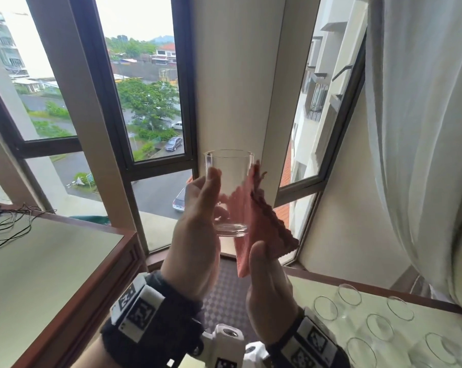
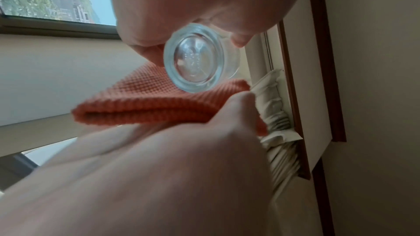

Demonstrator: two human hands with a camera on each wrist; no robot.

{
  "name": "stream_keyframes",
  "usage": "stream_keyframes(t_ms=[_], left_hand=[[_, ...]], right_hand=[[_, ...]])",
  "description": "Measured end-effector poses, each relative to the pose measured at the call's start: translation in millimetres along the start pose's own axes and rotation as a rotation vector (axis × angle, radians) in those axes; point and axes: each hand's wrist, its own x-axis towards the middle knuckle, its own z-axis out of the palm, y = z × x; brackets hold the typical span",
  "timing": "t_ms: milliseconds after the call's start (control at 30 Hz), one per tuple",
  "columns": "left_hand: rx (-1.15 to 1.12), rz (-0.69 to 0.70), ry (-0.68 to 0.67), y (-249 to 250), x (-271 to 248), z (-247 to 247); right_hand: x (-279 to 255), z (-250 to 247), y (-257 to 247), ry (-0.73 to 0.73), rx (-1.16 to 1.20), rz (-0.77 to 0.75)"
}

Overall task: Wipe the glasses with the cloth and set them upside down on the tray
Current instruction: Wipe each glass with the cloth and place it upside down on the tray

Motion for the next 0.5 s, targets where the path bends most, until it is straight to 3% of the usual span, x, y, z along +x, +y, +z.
stream_keyframes(t_ms=[233,333,400,433,500], left_hand=[[0.27,0.062,-0.155,-13.3,-17.6,15.3],[0.262,0.025,-0.111,-19.1,-11.1,15.1],[0.213,-0.004,-0.059,-17.7,-2.7,11.9],[0.187,-0.007,-0.035,-14.6,1.3,9.8],[0.16,-0.002,-0.02,-11.8,6.4,5.4]], right_hand=[[41.7,-25.3,-25.4,0.213,-0.292,-0.362],[35.9,-19.2,-39.4,0.2,-0.217,-0.579],[19.6,-11.1,-21.0,0.153,-0.351,-0.674],[12.4,-12.5,-8.1,0.103,-0.381,-0.623],[-2.5,-15.7,6.3,0.003,-0.237,-0.341]])
